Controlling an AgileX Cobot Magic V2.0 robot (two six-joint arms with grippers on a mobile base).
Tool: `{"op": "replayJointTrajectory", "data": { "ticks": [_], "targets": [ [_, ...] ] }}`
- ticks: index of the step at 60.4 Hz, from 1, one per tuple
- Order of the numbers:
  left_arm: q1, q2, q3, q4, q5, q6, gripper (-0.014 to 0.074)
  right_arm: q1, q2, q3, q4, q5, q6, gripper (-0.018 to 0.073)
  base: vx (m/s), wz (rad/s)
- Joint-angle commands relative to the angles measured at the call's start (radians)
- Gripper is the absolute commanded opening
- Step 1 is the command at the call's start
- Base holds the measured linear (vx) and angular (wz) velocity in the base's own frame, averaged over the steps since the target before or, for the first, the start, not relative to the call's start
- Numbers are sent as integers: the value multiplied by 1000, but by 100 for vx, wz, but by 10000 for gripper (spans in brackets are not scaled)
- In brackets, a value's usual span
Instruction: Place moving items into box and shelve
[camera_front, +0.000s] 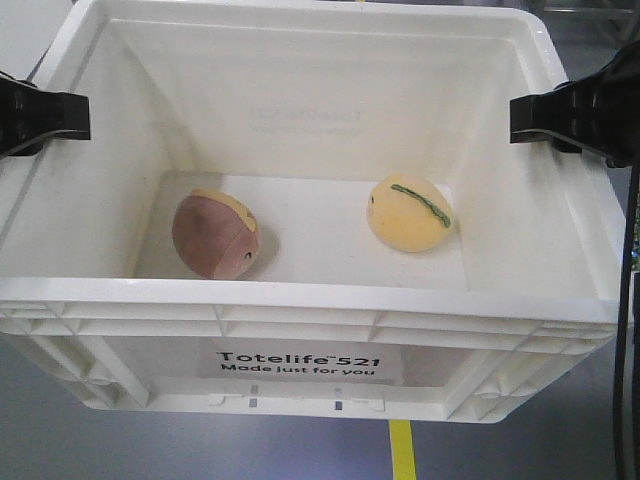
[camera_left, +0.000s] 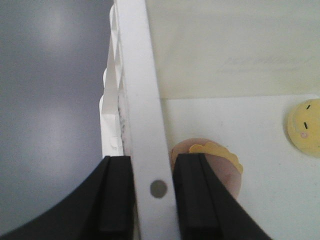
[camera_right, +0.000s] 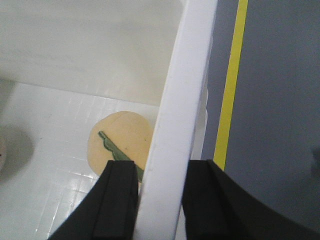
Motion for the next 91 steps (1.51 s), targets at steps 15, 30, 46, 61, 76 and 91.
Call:
{"op": "replayJointTrajectory", "data": {
  "ticks": [15, 30, 46, 61, 76, 91],
  "targets": [
    [-2, -34, -42, 9, -151, -2, -6, -7, -32, -40, -38, -113, -19, -5, 56, 6],
    [-2, -34, -42, 9, -151, -2, -6, -7, -32, -40, -37, -113, -19, -5, 57, -1],
    [-2, -34, -42, 9, -151, -2, -6, -7, -32, -40, -37, -113, -19, -5, 58, -5],
    [-2, -34, -42, 9, -151, -2, -6, -7, -32, -40, -37, -113, -19, -5, 55, -5],
    [-2, -34, -42, 9, -151, -2, -6, -7, -32, -40, -37, -113, -19, -5, 51, -2],
    [-2, -34, -42, 9, -151, -2, -6, -7, -32, -40, -37, -113, -19, -5, 46, -3]
  ]
}}
